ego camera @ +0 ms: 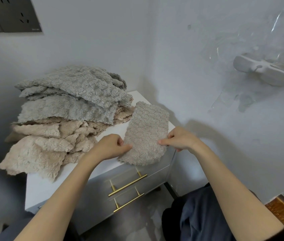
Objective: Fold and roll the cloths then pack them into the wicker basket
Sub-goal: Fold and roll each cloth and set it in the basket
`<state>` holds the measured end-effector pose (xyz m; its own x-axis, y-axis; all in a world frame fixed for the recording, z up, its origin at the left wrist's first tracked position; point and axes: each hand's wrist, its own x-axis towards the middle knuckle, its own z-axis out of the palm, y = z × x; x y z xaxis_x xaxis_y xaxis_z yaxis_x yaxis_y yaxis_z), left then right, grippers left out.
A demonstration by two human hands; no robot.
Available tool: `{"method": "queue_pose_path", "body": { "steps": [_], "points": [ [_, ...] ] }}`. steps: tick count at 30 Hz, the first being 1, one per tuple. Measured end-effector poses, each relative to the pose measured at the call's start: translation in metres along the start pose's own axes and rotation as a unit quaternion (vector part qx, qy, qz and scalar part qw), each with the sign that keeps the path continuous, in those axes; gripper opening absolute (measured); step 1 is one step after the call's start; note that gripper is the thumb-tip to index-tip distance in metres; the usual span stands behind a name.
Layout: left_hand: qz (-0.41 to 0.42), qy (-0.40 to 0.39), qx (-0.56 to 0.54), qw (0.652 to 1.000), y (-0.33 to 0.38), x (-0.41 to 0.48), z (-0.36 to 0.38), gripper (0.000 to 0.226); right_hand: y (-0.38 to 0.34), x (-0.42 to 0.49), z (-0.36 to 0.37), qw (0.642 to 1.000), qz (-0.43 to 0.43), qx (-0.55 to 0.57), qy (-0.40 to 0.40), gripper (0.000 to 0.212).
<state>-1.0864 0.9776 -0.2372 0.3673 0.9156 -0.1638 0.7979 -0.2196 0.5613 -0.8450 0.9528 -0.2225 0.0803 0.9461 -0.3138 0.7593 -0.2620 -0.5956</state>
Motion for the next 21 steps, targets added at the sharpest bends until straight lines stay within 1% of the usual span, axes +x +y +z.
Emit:
{"method": "queue_pose_path", "body": {
  "steps": [2,4,6,8,9,11,13,14,16,17,19,21],
  "points": [
    [0.011,0.019,-0.059,0.998,0.000,-0.003,-0.001,0.040,-0.002,-0.004,0.001,0.995,0.001,0.098,0.021,0.033],
    [-0.002,0.025,-0.168,0.985,0.003,-0.006,-0.002,0.032,-0.005,-0.010,0.000,0.981,0.000,0.191,0.036,0.021],
    [-0.032,0.005,-0.295,0.955,0.007,-0.011,-0.003,0.024,-0.006,-0.012,0.001,0.964,-0.012,0.259,0.066,0.020],
    [-0.038,-0.024,-0.380,0.924,0.009,-0.014,-0.006,0.024,-0.006,-0.014,0.001,0.939,-0.009,0.336,0.078,0.018],
    [-0.033,-0.043,-0.409,0.911,0.009,-0.017,-0.008,0.027,-0.006,-0.015,0.000,0.920,0.000,0.387,0.061,0.017],
    [-0.014,-0.073,-0.448,0.891,0.010,-0.022,-0.015,0.040,-0.007,-0.020,-0.004,0.874,-0.005,0.487,0.002,0.021],
    [0.026,-0.078,-0.443,0.893,0.009,-0.027,-0.018,0.047,-0.005,-0.025,-0.008,0.839,-0.031,0.543,-0.022,0.027],
    [0.051,-0.071,-0.426,0.900,0.009,-0.029,-0.018,0.050,-0.004,-0.028,-0.010,0.831,-0.049,0.553,-0.020,0.034],
    [0.088,-0.037,-0.382,0.919,0.010,-0.031,-0.017,0.053,0.000,-0.032,-0.010,0.835,-0.103,0.541,-0.010,0.049],
    [0.100,-0.015,-0.361,0.927,0.011,-0.032,-0.015,0.053,0.003,-0.035,-0.009,0.844,-0.136,0.518,-0.011,0.055],
    [0.126,0.022,-0.336,0.933,0.012,-0.033,-0.013,0.052,0.006,-0.039,-0.008,0.879,-0.201,0.432,-0.014,0.062],
    [0.144,0.047,-0.305,0.940,0.011,-0.033,-0.011,0.052,0.008,-0.042,-0.005,0.918,-0.251,0.307,0.022,0.064]
  ]
}}
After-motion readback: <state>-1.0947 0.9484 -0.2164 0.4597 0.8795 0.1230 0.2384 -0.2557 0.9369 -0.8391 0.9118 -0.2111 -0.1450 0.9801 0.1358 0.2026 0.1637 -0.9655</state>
